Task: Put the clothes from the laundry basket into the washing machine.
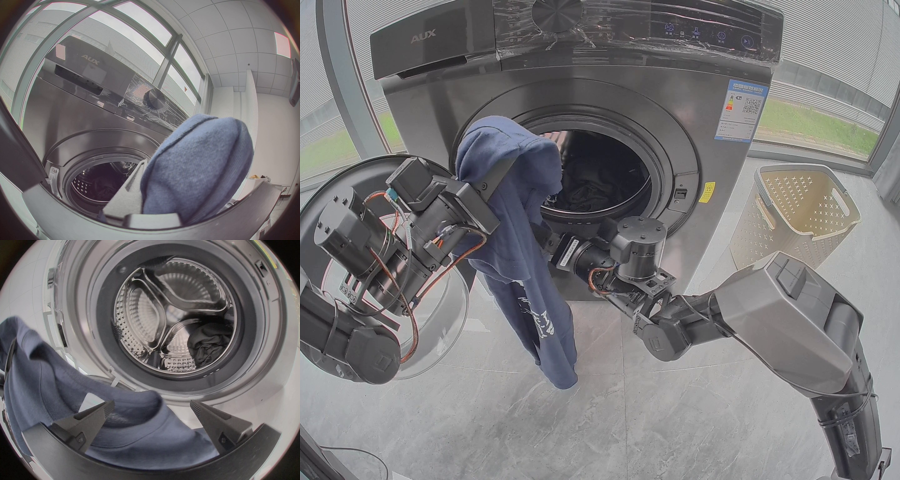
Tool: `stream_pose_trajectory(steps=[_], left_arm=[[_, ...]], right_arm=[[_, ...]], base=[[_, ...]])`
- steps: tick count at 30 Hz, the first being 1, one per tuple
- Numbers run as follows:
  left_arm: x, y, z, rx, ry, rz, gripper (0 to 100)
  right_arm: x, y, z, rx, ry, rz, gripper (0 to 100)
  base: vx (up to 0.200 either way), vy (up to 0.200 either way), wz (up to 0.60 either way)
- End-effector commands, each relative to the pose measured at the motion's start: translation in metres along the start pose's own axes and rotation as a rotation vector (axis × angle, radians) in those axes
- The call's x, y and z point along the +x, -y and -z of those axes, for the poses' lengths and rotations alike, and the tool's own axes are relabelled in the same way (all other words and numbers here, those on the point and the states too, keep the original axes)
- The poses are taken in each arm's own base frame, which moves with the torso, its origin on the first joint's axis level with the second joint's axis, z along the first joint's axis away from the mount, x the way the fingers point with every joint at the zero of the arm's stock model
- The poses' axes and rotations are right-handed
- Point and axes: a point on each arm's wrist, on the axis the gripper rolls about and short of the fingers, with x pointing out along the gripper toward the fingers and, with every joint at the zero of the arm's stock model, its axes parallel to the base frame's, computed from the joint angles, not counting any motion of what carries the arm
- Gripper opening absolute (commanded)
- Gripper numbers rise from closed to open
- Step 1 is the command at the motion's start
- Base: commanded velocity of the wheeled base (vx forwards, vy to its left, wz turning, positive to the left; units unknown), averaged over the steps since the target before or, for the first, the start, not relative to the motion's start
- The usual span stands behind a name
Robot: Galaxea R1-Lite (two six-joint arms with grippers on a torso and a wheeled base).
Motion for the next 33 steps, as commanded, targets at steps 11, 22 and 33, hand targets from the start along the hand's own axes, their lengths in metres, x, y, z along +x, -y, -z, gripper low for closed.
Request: stream_pose_trajectory(steps=[11, 22, 33], left_arm=[[0.000, 0.000, 0.000, 0.001, 0.003, -0.001, 0], [0.000, 0.000, -0.001, 0.001, 0.004, -0.001, 0], [0.000, -0.003, -0.002, 0.005, 0.009, -0.008, 0]], right_arm=[[-0.003, -0.001, 0.046, 0.008, -0.088, 0.006, 100], [-0.002, -0.003, 0.050, 0.006, -0.085, 0.008, 0], [-0.022, -0.006, -0.008, -0.035, -0.029, 0.051, 0]], base=[[0.000, 0.000, 0.00], [0.000, 0.000, 0.00], [0.000, 0.000, 0.00]])
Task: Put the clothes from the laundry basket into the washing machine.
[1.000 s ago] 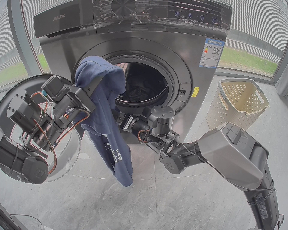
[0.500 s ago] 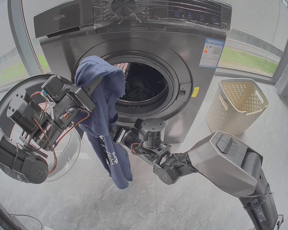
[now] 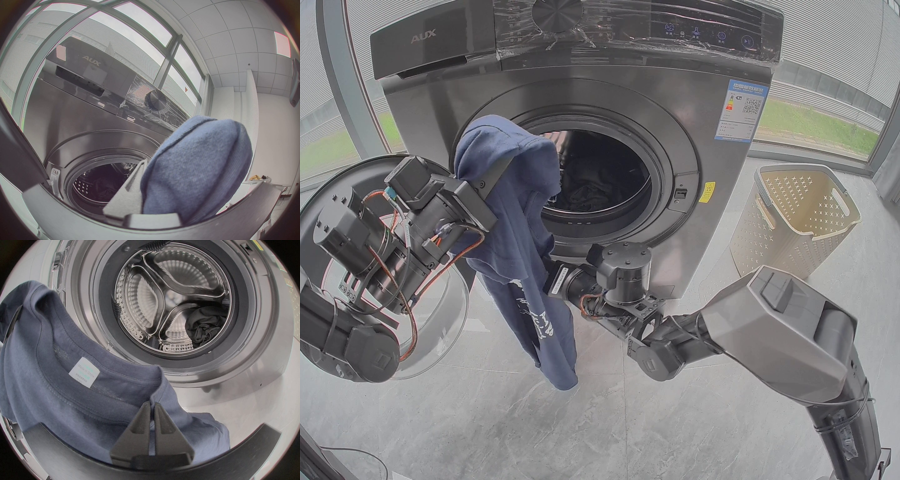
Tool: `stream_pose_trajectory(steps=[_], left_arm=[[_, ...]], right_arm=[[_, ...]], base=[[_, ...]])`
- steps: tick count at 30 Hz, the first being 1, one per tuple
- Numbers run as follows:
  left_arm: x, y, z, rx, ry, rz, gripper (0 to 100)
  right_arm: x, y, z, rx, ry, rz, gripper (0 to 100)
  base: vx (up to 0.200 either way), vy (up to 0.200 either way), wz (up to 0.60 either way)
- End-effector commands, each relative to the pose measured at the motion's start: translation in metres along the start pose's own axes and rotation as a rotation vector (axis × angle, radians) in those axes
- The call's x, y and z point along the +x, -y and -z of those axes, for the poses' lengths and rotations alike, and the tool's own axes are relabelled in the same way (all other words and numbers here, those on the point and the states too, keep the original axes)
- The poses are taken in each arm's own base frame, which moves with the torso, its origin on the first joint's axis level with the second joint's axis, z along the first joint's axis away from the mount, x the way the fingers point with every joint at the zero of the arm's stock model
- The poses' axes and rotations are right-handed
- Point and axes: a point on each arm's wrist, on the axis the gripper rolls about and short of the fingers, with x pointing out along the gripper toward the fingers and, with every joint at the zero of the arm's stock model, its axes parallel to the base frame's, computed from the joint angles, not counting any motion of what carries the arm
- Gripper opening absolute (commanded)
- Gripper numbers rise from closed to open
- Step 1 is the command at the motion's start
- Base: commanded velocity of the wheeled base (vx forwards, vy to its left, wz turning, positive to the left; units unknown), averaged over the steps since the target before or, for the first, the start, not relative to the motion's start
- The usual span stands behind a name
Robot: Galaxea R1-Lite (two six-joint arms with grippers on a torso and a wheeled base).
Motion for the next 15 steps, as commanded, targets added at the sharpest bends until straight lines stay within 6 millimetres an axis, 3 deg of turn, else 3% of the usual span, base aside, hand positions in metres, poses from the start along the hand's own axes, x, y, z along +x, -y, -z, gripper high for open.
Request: stream_pose_trajectory(steps=[1, 7, 8, 15], left_arm=[[0.000, -0.001, -0.001, 0.002, 0.004, -0.001, 0], [0.000, -0.002, -0.001, 0.003, 0.006, -0.005, 0], [0.000, -0.002, -0.001, 0.005, 0.006, -0.006, 0], [0.000, -0.002, -0.001, 0.003, 0.005, -0.008, 0]], right_arm=[[-0.024, -0.009, -0.050, -0.034, 0.056, 0.017, 0], [-0.042, -0.015, -0.072, -0.055, 0.075, 0.026, 0], [-0.053, -0.021, -0.080, -0.066, 0.078, 0.026, 0], [-0.074, -0.033, -0.094, -0.109, 0.091, 0.048, 0]], base=[[0.000, 0.000, 0.00], [0.000, 0.000, 0.00], [0.000, 0.000, 0.00], [0.000, 0.000, 0.00]])
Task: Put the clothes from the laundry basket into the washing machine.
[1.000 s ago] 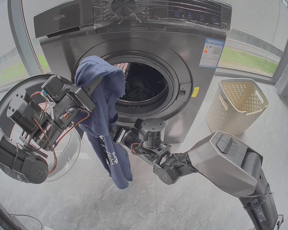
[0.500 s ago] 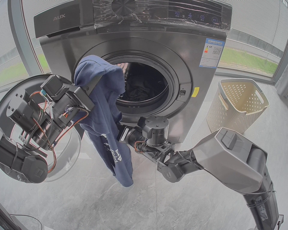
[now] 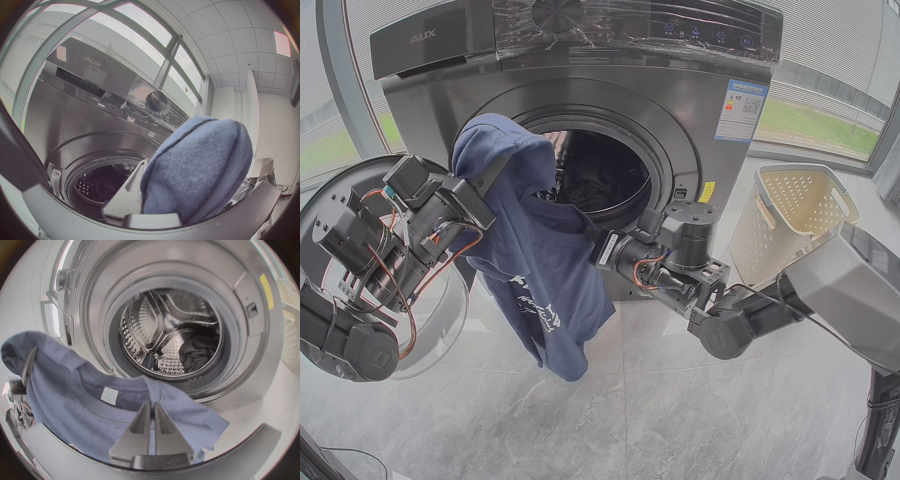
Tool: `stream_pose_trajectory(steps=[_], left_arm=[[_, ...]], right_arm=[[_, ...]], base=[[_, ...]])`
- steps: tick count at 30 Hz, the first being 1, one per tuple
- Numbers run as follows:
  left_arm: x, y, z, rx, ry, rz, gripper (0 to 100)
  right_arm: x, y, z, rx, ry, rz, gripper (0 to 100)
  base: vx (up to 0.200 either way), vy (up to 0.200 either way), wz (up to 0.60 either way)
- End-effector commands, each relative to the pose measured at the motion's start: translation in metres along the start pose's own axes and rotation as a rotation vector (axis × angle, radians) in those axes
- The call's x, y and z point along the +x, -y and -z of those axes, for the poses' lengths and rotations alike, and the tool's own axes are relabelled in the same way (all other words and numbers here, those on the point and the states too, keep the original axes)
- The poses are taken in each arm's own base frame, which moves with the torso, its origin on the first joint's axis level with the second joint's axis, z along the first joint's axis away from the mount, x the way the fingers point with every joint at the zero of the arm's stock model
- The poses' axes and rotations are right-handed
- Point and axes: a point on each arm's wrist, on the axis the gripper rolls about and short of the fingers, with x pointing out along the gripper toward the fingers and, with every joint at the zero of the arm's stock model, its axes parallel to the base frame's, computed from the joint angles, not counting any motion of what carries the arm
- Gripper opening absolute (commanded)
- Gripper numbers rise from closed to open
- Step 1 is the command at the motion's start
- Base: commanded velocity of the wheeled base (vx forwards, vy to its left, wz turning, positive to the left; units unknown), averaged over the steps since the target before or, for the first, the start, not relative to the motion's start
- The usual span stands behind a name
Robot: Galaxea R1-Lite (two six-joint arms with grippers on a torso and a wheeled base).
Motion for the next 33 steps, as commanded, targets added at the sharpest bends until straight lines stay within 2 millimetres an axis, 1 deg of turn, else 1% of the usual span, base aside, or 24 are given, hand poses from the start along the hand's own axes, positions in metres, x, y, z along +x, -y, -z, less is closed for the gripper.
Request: stream_pose_trajectory(steps=[1, 4, 5, 6, 8, 9, 11, 15, 16, 17, 19, 20, 21, 23, 25, 26, 27, 29, 33], left_arm=[[0.000, 0.000, 0.001, -0.001, 0.000, -0.002, 0], [0.000, 0.000, 0.001, -0.004, 0.000, -0.001, 0], [0.000, 0.000, 0.001, -0.004, 0.000, -0.001, 0], [0.001, 0.002, 0.000, -0.007, 0.002, 0.005, 0], [0.001, 0.004, -0.001, -0.010, 0.007, 0.011, 0], [0.001, 0.008, -0.009, -0.011, 0.028, 0.025, 0], [0.000, 0.017, -0.013, -0.035, 0.041, 0.053, 0], [-0.003, 0.028, -0.028, -0.087, 0.078, 0.087, 0], [-0.003, 0.028, -0.028, -0.087, 0.078, 0.087, 0], [-0.004, 0.030, -0.035, -0.111, 0.095, 0.096, 0], [-0.005, 0.031, -0.038, -0.120, 0.104, 0.097, 0], [-0.006, 0.030, -0.040, -0.127, 0.111, 0.095, 0], [-0.006, 0.029, -0.041, -0.130, 0.112, 0.093, 0], [-0.007, 0.027, -0.038, -0.136, 0.102, 0.079, 0], [-0.009, 0.023, -0.036, -0.133, 0.092, 0.060, 0], [-0.009, 0.023, -0.036, -0.133, 0.092, 0.060, 0], [-0.010, 0.019, -0.033, -0.129, 0.080, 0.042, 0], [-0.010, 0.019, -0.031, -0.133, 0.074, 0.042, 0], [-0.011, 0.017, -0.020, -0.136, 0.040, 0.032, 0]], right_arm=[[-0.021, -0.019, -0.033, -0.031, 0.075, -0.010, 0], [-0.029, -0.025, -0.044, -0.032, 0.105, -0.008, 0], [-0.029, -0.025, -0.044, -0.032, 0.105, -0.008, 0], [-0.041, -0.032, -0.051, -0.033, 0.112, -0.012, 0], [-0.050, -0.037, -0.055, -0.032, 0.115, -0.020, 0], [-0.058, -0.042, -0.060, -0.031, 0.127, -0.023, 0], [-0.068, -0.051, -0.067, -0.041, 0.149, -0.020, 0], [-0.083, -0.060, -0.085, -0.062, 0.198, -0.032, 0], [-0.083, -0.060, -0.085, -0.062, 0.198, -0.032, 0], [-0.094, -0.064, -0.094, -0.062, 0.218, -0.039, 0], [-0.100, -0.064, -0.100, -0.062, 0.233, -0.039, 0], [-0.108, -0.065, -0.105, -0.061, 0.248, -0.043, 0], [-0.110, -0.065, -0.107, -0.061, 0.254, -0.044, 0], [-0.124, -0.065, -0.116, -0.065, 0.276, -0.042, 0], [-0.134, -0.063, -0.120, -0.073, 0.283, -0.033, 0], [-0.134, -0.063, -0.120, -0.073, 0.283, -0.033, 0], [-0.150, -0.062, -0.124, -0.082, 0.290, -0.036, 0], [-0.163, -0.064, -0.127, -0.081, 0.305, -0.048, 0], [-0.175, -0.063, -0.125, -0.078, 0.321, -0.060, 0]], base=[[0.000, 0.000, 0.00], [0.000, 0.000, 0.00], [0.000, 0.000, 0.00], [0.000, 0.000, 0.00], [0.000, 0.000, 0.00], [0.000, 0.000, 0.00], [0.000, 0.000, 0.00], [0.000, 0.000, 0.00], [0.000, 0.000, 0.00], [0.000, 0.000, 0.00], [0.000, 0.000, 0.00], [0.000, 0.000, 0.00], [0.000, 0.000, 0.00], [0.000, 0.000, 0.00], [0.000, 0.000, 0.00], [0.000, 0.000, 0.00], [0.000, 0.000, 0.00], [0.000, 0.000, 0.00], [0.000, 0.000, 0.00]])
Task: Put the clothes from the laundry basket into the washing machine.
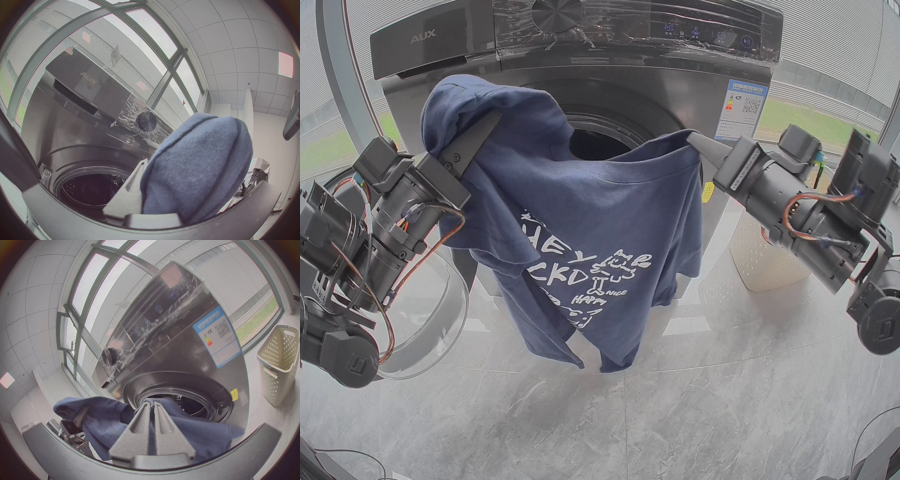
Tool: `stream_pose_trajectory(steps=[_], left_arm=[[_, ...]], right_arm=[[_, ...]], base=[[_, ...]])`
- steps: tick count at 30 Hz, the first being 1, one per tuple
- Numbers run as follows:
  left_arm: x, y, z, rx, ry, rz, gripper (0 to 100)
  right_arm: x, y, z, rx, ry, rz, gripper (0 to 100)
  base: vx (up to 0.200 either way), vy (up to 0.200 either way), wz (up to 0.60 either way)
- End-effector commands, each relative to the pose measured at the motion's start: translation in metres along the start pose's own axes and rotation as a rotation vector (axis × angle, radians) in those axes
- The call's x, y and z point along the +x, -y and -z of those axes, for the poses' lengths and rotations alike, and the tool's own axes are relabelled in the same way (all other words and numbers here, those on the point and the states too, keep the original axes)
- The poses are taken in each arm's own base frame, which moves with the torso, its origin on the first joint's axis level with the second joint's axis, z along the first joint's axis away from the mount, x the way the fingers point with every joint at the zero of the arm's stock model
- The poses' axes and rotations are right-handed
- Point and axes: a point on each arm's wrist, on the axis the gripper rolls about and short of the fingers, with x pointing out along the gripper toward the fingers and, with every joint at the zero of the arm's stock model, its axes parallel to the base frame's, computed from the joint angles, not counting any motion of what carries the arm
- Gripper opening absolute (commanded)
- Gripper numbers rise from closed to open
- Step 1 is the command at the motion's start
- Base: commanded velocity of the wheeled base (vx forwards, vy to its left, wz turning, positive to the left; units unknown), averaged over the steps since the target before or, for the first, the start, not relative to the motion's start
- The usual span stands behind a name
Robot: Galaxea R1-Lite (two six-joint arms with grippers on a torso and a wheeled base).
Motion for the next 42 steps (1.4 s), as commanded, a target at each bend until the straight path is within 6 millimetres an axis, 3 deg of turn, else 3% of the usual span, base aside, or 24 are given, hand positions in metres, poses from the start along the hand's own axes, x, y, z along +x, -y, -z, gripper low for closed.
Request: stream_pose_trajectory(steps=[1, 15, 16, 28, 35, 42], left_arm=[[-0.003, -0.006, 0.014, -0.006, -0.051, -0.026, 0], [-0.012, -0.006, 0.026, -0.029, -0.106, -0.028, 0], [-0.013, -0.005, 0.027, -0.033, -0.110, -0.029, 100], [-0.036, -0.017, 0.065, -0.070, -0.274, -0.105, 100], [-0.040, -0.021, 0.079, -0.079, -0.327, -0.125, 100], [-0.040, -0.031, 0.108, -0.098, -0.404, -0.145, 100]], right_arm=[[-0.029, -0.004, -0.019, 0.005, 0.062, -0.032, 0], [-0.024, -0.004, -0.007, 0.008, 0.043, -0.045, 0], [-0.023, -0.004, -0.006, 0.008, 0.041, -0.045, 0], [0.013, -0.013, 0.001, 0.018, 0.065, -0.071, 0], [0.016, -0.014, 0.002, 0.018, 0.067, -0.070, 0], [0.015, -0.015, 0.005, 0.016, 0.059, -0.071, 0]], base=[[0.000, 0.000, 0.00], [0.000, 0.000, 0.00], [0.000, 0.000, 0.00], [0.000, 0.000, 0.00], [0.000, 0.000, 0.00], [0.000, 0.000, 0.00]])
